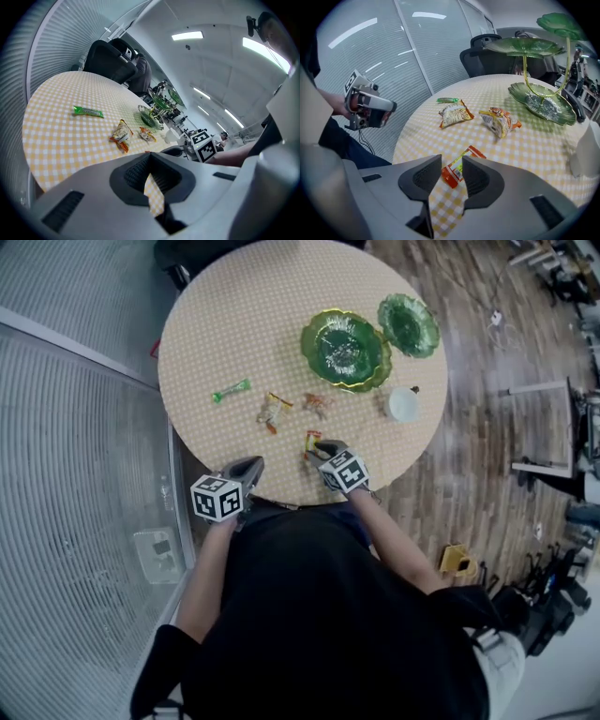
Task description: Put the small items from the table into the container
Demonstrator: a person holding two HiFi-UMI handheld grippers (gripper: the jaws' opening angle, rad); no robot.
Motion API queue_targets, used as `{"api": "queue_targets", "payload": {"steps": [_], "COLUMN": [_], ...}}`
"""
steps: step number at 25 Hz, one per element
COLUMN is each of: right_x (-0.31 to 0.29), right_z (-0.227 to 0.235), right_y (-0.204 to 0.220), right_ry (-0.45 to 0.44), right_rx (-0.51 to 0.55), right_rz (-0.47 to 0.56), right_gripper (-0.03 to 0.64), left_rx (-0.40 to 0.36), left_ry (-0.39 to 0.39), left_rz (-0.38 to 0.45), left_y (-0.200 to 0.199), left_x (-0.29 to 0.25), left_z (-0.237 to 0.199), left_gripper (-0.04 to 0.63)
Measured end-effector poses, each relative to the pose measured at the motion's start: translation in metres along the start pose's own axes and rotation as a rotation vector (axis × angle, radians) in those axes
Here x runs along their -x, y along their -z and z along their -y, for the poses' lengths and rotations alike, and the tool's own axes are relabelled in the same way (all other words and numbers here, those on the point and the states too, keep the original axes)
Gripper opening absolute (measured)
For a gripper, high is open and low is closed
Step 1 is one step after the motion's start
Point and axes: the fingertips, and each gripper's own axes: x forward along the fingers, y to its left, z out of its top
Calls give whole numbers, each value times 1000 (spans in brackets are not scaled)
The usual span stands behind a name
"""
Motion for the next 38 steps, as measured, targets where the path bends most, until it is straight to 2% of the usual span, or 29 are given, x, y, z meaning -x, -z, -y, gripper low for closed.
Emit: {"api": "queue_targets", "payload": {"steps": [1, 3, 9, 13, 17, 22, 25, 29, 33, 38], "right_x": [-4, -9, -20, -24, -25, -19, -14, -5, 16, 53], "right_z": [3, 7, 18, 20, 20, 23, 22, 22, 25, 31], "right_y": [-1, -2, 2, 2, 5, 2, 1, 3, -12, -55], "right_ry": [15, 52, 176, 225, 235, 239, 239, 235, 258, 303], "right_rx": [-9, -21, -59, 10, 72, 127, 129, 112, 109, 117], "right_rz": [-3, -9, -24, -28, -35, -55, -52, -34, 26, 153], "right_gripper": [162, 215, 230, 230, 205, 127, 73, 55, 54, 54], "left_rx": [1, 1, -9, -18, -18, -26, -26, -29, -31, -60], "left_ry": [-3, -6, -1, 3, 6, 5, 6, 12, 24, 44], "left_rz": [-4, -14, -43, -47, -44, -41, -31, -23, -13, -12], "left_y": [0, 1, 2, 3, 4, 6, 7, 9, 10, 9], "left_x": [-1, -1, -2, 0, 2, 4, 6, 7, 7, 3], "left_z": [-1, -1, 0, 2, 0, 0, 2, 6, 11, 20], "left_gripper": [2, 3, 3, 3, 3, 2, 3, 2, 3, 3]}}
